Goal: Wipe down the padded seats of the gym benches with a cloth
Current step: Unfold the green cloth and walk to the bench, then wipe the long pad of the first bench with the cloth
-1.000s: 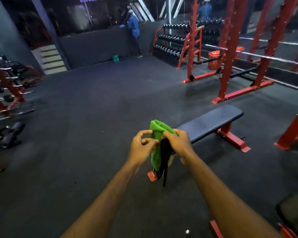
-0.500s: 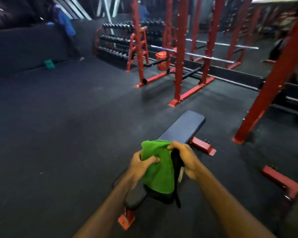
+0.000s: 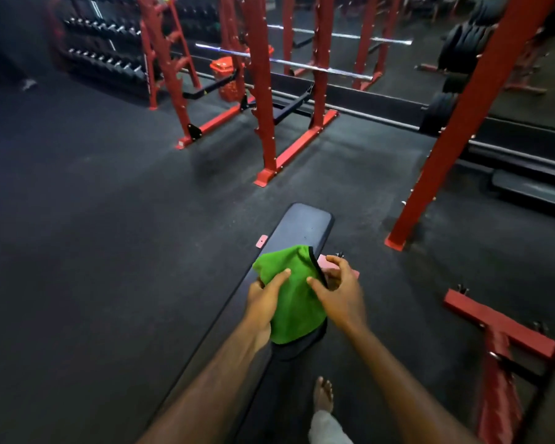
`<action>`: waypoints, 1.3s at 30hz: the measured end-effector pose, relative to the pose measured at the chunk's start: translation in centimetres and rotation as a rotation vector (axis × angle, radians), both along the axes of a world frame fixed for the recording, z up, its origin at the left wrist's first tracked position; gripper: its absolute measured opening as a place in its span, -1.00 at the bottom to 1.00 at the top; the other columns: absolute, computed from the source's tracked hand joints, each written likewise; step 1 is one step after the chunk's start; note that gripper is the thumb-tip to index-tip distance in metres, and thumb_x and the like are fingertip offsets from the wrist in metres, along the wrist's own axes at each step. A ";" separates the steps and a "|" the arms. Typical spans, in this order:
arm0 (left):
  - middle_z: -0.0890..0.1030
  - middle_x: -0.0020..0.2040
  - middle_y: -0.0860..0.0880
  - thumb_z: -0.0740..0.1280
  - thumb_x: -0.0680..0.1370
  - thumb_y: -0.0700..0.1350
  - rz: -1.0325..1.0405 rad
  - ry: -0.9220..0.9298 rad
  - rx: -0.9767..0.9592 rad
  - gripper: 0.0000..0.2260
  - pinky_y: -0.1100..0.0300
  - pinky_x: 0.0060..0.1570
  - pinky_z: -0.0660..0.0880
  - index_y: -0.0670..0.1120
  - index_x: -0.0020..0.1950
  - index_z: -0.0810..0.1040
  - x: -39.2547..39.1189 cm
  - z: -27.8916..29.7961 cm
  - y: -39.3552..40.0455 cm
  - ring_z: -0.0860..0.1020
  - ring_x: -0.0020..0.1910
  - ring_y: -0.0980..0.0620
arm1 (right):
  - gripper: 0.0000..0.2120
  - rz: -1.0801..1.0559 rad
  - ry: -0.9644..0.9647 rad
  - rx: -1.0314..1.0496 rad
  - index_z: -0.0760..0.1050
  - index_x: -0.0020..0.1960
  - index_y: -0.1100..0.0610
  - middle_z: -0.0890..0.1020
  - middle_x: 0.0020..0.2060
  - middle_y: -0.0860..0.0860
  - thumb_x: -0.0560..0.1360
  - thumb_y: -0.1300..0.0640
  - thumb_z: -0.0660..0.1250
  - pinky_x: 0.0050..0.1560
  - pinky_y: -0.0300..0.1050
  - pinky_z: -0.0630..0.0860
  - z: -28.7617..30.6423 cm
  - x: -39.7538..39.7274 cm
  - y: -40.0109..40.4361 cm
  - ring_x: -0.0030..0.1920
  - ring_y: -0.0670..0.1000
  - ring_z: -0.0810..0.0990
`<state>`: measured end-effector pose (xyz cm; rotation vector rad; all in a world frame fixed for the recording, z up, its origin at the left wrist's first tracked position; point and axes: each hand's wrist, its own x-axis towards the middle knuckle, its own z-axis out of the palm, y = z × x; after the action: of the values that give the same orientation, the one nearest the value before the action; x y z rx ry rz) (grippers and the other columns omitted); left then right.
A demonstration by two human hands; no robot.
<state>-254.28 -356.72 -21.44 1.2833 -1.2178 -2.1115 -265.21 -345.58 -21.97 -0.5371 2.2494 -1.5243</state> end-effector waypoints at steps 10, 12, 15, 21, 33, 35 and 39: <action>0.72 0.11 -0.19 0.37 0.62 -0.23 0.030 0.037 -0.024 -0.77 0.03 0.09 0.65 -0.22 0.26 0.62 -21.1 -4.7 -9.0 0.69 0.12 -0.16 | -0.46 0.343 0.259 0.070 0.58 0.34 0.09 0.60 0.25 -0.07 0.39 -0.03 0.47 0.40 -0.23 0.40 -4.5 -19.3 -9.7 0.30 -0.13 0.53; 0.71 0.13 -0.18 0.38 0.61 -0.25 0.066 0.040 -0.003 -0.78 -0.03 0.17 0.62 -0.19 0.25 0.63 -24.6 -5.4 -11.3 0.68 0.13 -0.15 | -0.35 0.389 0.216 0.110 0.52 0.43 0.11 0.56 0.32 -0.06 0.38 -0.05 0.48 0.39 -0.45 0.27 -5.0 -22.2 -12.1 0.35 -0.12 0.49; 0.73 0.09 -0.14 0.40 0.61 -0.21 0.080 0.024 0.011 -0.86 -0.04 0.15 0.63 -0.10 0.16 0.64 -28.4 -6.3 -14.0 0.70 0.08 -0.09 | -0.21 0.446 0.198 0.161 0.40 0.53 0.10 0.49 0.42 -0.03 0.35 -0.09 0.47 0.40 -0.45 0.21 -5.5 -25.2 -14.9 0.42 -0.11 0.42; 0.73 0.10 -0.12 0.41 0.61 -0.19 0.099 0.007 0.061 -0.79 0.12 0.05 0.63 -0.15 0.24 0.62 -34.6 -10.8 -19.9 0.70 0.09 -0.06 | -0.05 0.527 0.181 0.251 0.29 0.60 0.10 0.43 0.51 0.10 0.27 -0.23 0.33 0.47 -0.18 0.27 -8.3 -32.1 -22.2 0.51 0.04 0.38; 0.74 0.06 -0.13 0.39 0.60 -0.26 0.193 -0.132 0.135 -0.83 0.26 -0.06 0.58 -0.18 0.18 0.66 -44.0 -22.9 -27.6 0.69 -0.01 0.04 | -0.05 0.636 0.085 0.401 0.25 0.63 0.01 0.40 0.52 0.07 0.30 -0.23 0.37 0.49 -0.12 0.32 -21.7 -42.1 -31.0 0.51 0.02 0.36; 0.74 0.05 -0.13 0.38 0.60 -0.29 0.187 -0.125 0.147 -0.85 0.26 -0.07 0.58 -0.16 0.13 0.68 -44.9 -25.1 -28.2 0.69 -0.05 0.07 | -0.12 0.655 0.081 0.388 0.30 0.60 -0.01 0.44 0.48 0.06 0.31 -0.19 0.34 0.47 -0.02 0.39 -24.3 -43.5 -31.5 0.48 0.03 0.40; 0.71 0.16 -0.13 0.45 0.54 -0.26 0.152 -0.081 0.133 -0.69 0.23 0.07 0.58 -0.13 0.28 0.61 -46.7 -29.4 -28.6 0.67 0.11 0.01 | -0.31 0.646 0.034 0.311 0.47 0.50 -0.04 0.53 0.40 -0.02 0.35 0.10 0.33 0.44 -0.10 0.41 -28.7 -46.9 -32.3 0.41 -0.05 0.48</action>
<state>-300.98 -385.30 -50.88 1.4830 -0.9906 -2.0786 -312.11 -377.89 -50.68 -1.0611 1.9915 -0.8332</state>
